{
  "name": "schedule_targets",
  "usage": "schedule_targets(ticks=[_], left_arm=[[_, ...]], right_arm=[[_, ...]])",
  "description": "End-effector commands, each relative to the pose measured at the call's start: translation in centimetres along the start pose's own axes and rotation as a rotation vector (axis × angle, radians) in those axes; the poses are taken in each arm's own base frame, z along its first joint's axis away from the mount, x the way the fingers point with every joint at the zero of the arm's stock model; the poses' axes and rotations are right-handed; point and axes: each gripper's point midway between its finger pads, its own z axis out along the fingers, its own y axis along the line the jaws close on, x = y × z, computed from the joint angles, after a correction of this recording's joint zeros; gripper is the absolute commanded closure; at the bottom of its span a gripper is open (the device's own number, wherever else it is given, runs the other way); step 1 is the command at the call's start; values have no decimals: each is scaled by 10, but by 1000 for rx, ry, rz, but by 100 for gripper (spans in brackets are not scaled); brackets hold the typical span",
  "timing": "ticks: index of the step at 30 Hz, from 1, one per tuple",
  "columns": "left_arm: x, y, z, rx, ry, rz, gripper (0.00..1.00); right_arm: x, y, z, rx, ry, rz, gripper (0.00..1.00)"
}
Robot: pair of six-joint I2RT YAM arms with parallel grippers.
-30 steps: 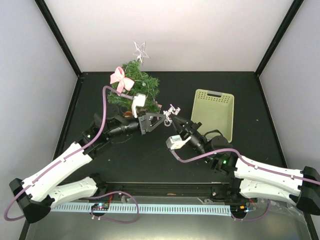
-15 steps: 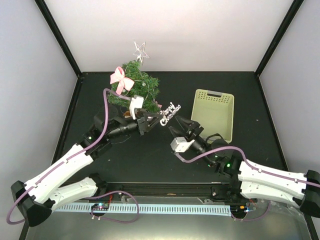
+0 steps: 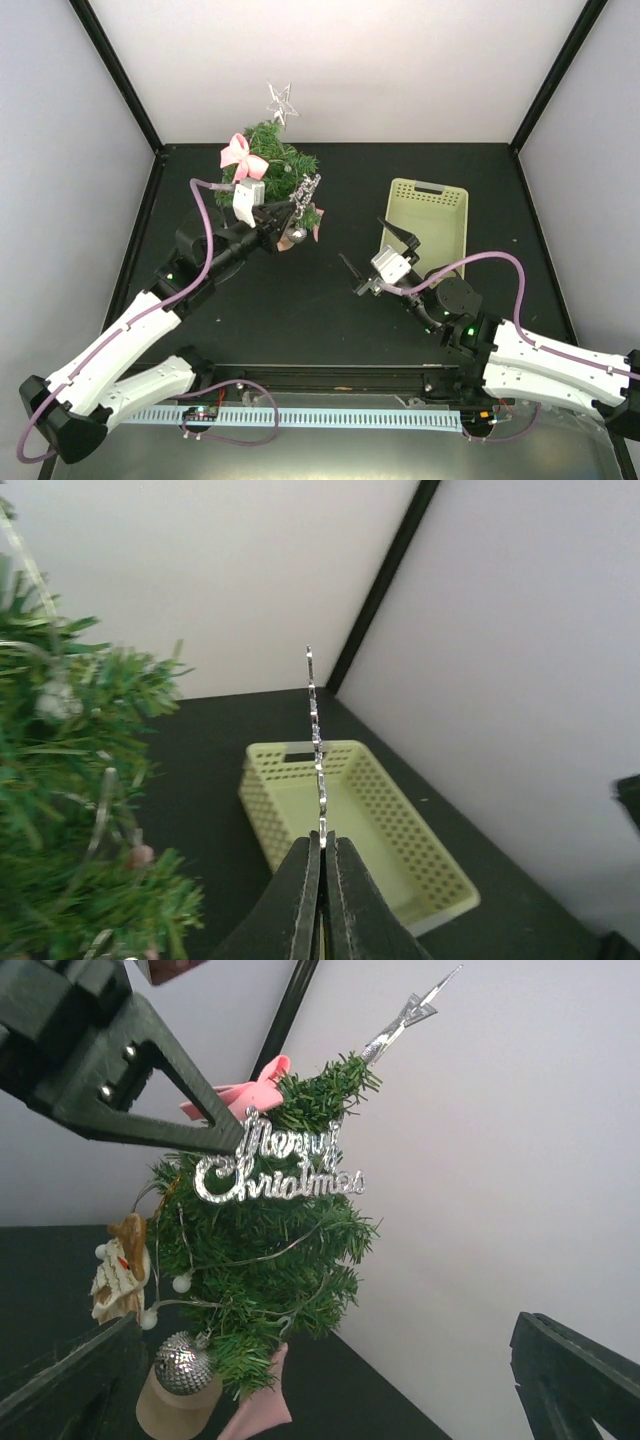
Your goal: Decorate the small christmas tree
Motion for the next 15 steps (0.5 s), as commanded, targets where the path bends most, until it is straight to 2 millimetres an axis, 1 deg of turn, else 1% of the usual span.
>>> schedule_targets(ticks=[1,3,6,10,15], left_arm=[[0,28,6,-108,4,73,98],[3,38,7,-133,10,77,98],[8,45,11,-144,21,86,98],[17,55,18,-166,50,96,98],[26,66,23,-202,81,111,98]], right_arm=[[-16,-13,0,47,-35,98,0],[-19,-13,-2,41,-54,101,0],[-20,-13,-4,34,-69,104,0],[-21,-4,-4,-12,-76,70,0],[-25,-6,-6,-10,-90,79,0]])
